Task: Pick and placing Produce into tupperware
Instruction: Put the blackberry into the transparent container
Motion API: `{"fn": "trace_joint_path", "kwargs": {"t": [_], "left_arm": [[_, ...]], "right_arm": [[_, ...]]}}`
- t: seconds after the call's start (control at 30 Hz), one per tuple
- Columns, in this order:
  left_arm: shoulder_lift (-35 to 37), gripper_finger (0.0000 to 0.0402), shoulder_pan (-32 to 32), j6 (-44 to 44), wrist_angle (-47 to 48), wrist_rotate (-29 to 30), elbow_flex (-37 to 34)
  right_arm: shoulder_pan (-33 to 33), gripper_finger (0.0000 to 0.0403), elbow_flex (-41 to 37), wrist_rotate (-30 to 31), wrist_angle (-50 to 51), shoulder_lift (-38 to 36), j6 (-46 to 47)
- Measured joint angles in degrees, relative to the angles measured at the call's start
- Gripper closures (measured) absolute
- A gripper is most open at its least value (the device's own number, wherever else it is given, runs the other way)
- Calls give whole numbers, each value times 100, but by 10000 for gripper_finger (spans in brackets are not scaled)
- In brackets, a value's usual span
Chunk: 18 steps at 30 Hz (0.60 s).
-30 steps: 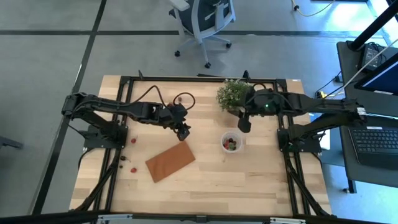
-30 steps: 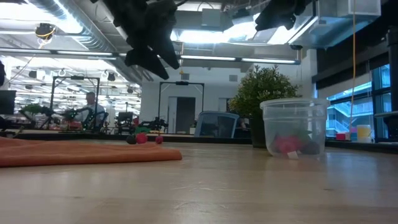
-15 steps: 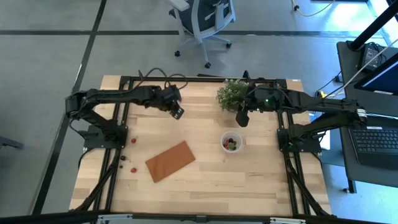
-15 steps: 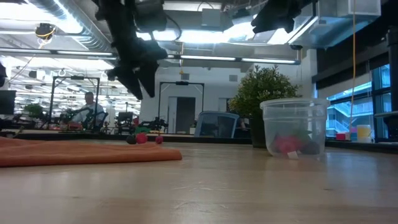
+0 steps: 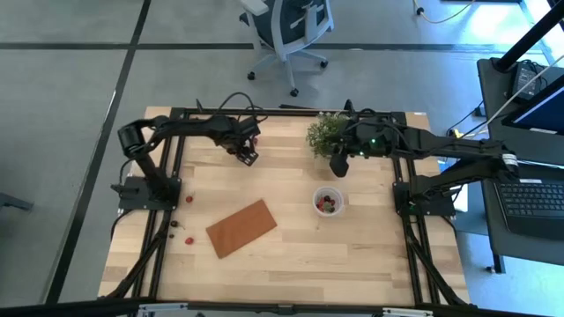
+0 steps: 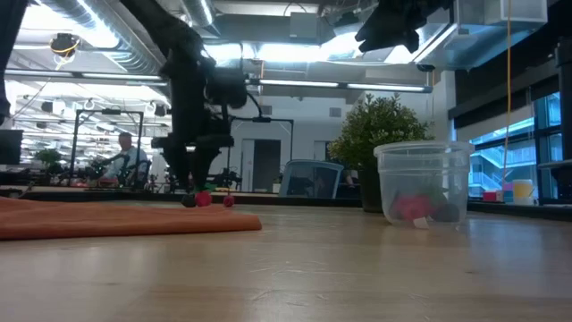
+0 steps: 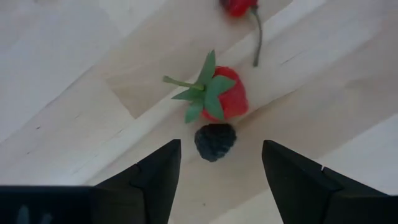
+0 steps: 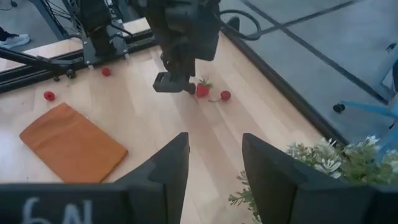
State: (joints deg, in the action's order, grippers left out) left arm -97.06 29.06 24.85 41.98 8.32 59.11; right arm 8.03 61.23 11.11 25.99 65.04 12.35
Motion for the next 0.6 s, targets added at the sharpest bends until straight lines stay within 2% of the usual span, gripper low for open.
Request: {"fn": "trace_joint_path", "kwargs": {"t": [0.2,0.37,0.6], "left_arm": [[-328,182,110,-222,-138,-79,0],[-550,182,170,-300,-199,-379,8],[-594,182,170,-303,-202,-372,22]], "right_arm": [[0,251,-2,0,-71,167,109],[0,251,-2,-2,-122,256,111],[0,251,-2,-2,-160,286,108]]}}
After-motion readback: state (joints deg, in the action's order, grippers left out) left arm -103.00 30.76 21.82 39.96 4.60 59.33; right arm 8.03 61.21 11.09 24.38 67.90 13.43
